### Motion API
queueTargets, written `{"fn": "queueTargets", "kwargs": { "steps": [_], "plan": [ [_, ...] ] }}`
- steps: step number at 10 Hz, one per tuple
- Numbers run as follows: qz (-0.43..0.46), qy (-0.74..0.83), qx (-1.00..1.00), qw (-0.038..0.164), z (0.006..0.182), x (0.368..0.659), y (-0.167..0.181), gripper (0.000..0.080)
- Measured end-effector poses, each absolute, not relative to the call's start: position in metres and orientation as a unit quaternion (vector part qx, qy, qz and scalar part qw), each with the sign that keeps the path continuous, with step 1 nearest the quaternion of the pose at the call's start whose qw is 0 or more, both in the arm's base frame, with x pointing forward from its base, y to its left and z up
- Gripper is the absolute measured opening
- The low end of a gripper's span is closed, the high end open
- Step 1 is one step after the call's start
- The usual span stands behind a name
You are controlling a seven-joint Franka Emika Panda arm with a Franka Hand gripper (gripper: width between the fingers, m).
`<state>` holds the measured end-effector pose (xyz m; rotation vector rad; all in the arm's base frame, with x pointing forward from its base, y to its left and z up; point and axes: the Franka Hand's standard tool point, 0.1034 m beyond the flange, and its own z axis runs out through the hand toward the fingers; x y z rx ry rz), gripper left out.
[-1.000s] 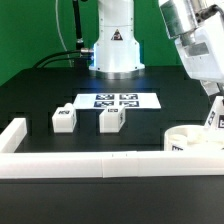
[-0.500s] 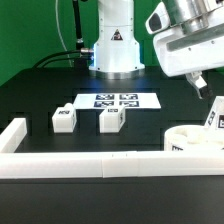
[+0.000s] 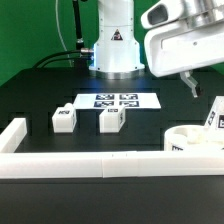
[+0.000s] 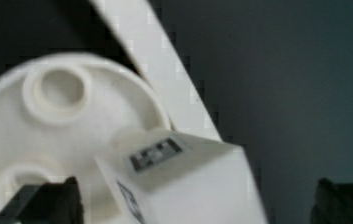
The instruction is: Assemble stool
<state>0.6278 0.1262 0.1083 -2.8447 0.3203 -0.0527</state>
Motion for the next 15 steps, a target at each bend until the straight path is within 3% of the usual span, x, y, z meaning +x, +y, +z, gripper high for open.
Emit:
{"fn": "queueTargets", "kwargs": {
  "steps": [1,2,4,5,8,9,13,14,15],
  "plan": [
    [-0.026,0.063,-0.989,0.128,0.107,0.628,0.132,0.0649],
    [-0.046,0.022,-0.989,0.137,0.103,0.628,0.126,0.0649],
    [-0.048,-0.026,-0.990,0.131,0.103,0.627,0.122,0.0649],
    [-0.056,-0.099,-0.987,0.118,0.102,0.627,0.120,0.0649],
    [-0.063,-0.364,-0.928,0.043,0.090,0.626,0.119,0.0649],
    [-0.057,-0.420,-0.905,0.027,0.084,0.623,0.123,0.0649],
    [-0.049,-0.510,-0.858,0.021,0.072,0.625,0.121,0.0649],
    [-0.049,-0.510,-0.859,0.021,0.072,0.624,0.122,0.0527],
    [-0.049,-0.510,-0.859,0.021,0.072,0.624,0.122,0.0527]
  ]
}}
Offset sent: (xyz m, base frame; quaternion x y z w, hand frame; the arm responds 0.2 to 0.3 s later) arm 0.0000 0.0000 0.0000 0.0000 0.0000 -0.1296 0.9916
